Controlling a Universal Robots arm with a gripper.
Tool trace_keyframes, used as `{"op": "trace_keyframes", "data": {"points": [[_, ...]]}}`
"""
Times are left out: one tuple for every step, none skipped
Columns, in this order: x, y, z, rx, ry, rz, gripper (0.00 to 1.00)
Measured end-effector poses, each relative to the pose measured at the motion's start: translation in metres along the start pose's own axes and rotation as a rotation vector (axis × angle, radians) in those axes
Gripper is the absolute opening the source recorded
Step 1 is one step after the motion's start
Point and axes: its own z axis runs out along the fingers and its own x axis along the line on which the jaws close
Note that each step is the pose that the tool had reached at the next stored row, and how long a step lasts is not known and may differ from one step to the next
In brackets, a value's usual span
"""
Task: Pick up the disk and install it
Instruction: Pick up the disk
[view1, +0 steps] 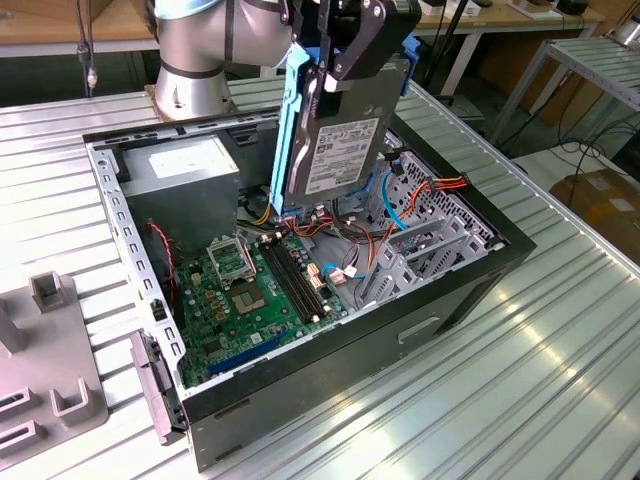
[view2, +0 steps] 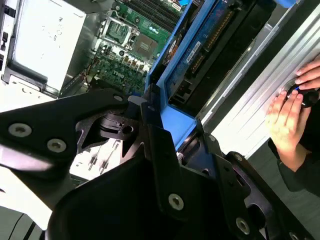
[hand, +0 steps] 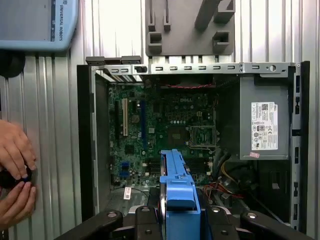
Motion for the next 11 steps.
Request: {"op": "trace_keyframes", "data": {"points": [[0.0021,-0.0092,0.0021,0.0,0.0005,0.0,0.37],[0.0038,-0.0269,0.0054,0.0001,0.0023,0.0,0.37],[0.0041,-0.0287,0.0059,0.0,0.0026,0.0,0.37],[0.0045,-0.0297,0.0063,0.0,0.0026,0.0,0.37],[0.0051,-0.03,0.0066,-0.0001,0.0028,0.0,0.37],[0.0058,-0.03,0.007,0.0,0.0027,0.0,0.37],[0.0067,-0.0301,0.0075,0.0001,0.0025,0.0,0.37],[0.0078,-0.0302,0.0078,0.0001,0.0026,0.0,0.37],[0.0095,-0.0303,0.0081,0.0001,0.0025,0.0,0.37],[0.0106,-0.0303,0.0082,0.0001,0.0025,0.0,0.37],[0.0121,-0.0304,0.0084,0.0001,0.0025,0.0,0.37]]}}
